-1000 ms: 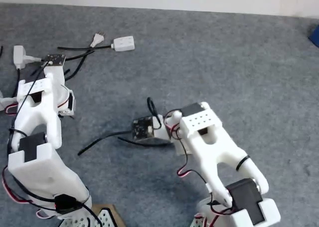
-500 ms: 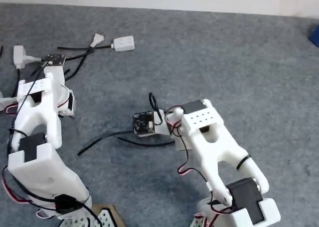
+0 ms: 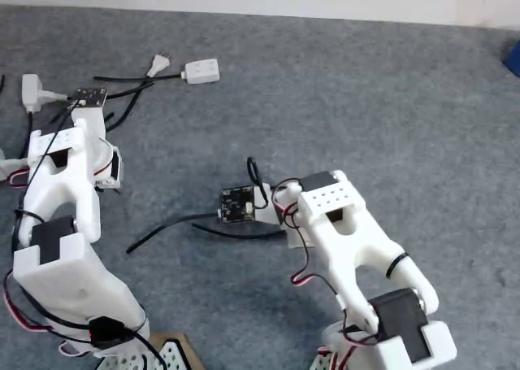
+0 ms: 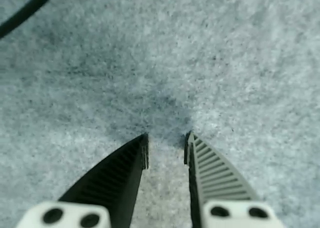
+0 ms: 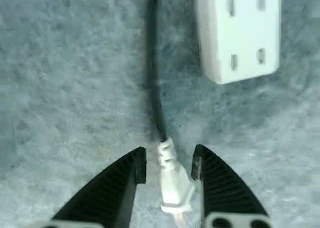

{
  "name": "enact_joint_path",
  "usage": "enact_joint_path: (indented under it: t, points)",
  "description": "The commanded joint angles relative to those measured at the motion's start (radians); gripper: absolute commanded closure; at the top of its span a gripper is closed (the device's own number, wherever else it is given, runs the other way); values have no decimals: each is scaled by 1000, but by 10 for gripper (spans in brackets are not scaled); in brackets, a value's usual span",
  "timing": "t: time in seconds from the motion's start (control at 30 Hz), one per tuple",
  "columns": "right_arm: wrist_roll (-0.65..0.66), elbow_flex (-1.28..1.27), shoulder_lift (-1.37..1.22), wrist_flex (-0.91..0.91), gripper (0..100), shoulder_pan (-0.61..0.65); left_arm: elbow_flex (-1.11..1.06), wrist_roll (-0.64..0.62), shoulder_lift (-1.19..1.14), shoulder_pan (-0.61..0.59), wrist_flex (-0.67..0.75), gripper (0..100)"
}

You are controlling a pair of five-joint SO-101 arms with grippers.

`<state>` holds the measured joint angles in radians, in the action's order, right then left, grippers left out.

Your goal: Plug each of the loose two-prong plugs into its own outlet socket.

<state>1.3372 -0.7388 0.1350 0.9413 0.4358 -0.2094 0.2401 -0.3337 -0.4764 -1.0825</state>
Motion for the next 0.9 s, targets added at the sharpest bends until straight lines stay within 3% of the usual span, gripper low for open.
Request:
enact_joint_path:
  t: [0.0,0.13,0.3,0.47,0.67,0.87]
  points:
    - [-2,8,-93,-68,839,-38,-1,6,30,-21,28,873]
    - [-9,96,-249,-71,839,-41,-2,8,30,-41,28,873]
    - [-11,177,-259,33,841,-33,-2,8,22,-47,32,873]
    - [-17,214,-205,173,992,-4,-2,8,22,-44,34,873]
    - [-273,321,-104,372,994,107,5,8,31,-47,28,873]
    - [-305,498,-82,599,994,173,16,9,35,-47,28,873]
